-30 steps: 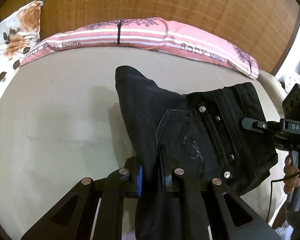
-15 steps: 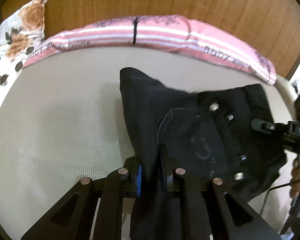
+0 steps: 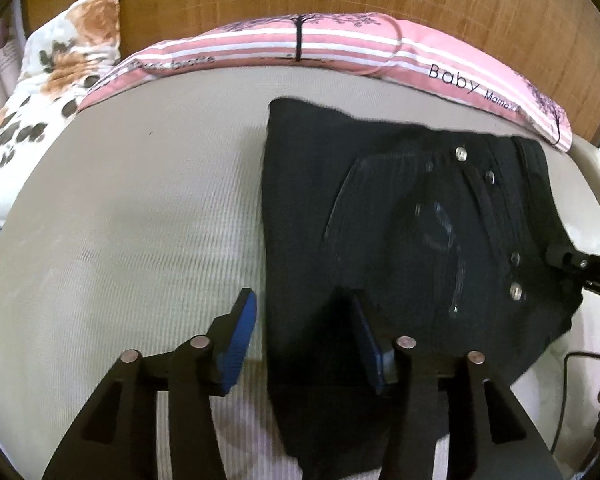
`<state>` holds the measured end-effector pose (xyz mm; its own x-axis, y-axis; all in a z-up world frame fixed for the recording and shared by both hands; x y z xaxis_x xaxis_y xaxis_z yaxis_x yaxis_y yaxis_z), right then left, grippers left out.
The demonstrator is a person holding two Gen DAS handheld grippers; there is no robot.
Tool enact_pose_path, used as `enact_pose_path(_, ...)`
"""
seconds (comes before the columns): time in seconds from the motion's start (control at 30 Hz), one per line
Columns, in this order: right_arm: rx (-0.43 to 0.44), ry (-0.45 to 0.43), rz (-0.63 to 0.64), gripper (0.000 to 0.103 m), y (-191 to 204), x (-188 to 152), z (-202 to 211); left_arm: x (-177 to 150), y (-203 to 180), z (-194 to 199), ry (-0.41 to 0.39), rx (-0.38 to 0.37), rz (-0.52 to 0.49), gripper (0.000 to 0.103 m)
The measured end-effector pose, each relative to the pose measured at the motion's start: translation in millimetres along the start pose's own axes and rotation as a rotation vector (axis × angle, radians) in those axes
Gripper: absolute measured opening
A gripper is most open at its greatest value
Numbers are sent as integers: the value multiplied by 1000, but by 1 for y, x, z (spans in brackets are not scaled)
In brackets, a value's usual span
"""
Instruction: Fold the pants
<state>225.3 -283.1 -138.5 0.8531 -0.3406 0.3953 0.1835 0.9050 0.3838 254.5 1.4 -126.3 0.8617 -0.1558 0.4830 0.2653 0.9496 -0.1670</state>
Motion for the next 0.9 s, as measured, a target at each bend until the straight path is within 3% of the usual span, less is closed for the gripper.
enact_pose_path(0.23, -29, -87, -14, 63, 0, -16, 31, -26, 0, 29, -30, 73, 20, 56)
enact_pose_path(0.47, -107, -113, 70, 64, 11, -43, 52, -44, -11, 59, -70, 122, 37, 60)
enact_pose_path(0.53, -122, -120, 83, 66, 15, -50, 58, -50, -14, 64, -68, 118, 49, 65)
enact_pose_path(0.9, -265, -218, 218, 85, 50, -79, 85, -84, -35, 85, -88, 156, 34, 66)
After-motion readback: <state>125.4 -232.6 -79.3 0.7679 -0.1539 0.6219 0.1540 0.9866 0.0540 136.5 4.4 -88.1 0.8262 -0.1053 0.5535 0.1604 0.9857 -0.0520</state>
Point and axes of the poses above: each gripper's, at about its wrist camera, not at the fingertips, and z roughly against the way its jaws point, y to its left, x to its top, the point moved 5 cm from there along -z, roughly the way its jaws point, and after that the axes turned 7 degrees about -x, right-handed, at the moved point
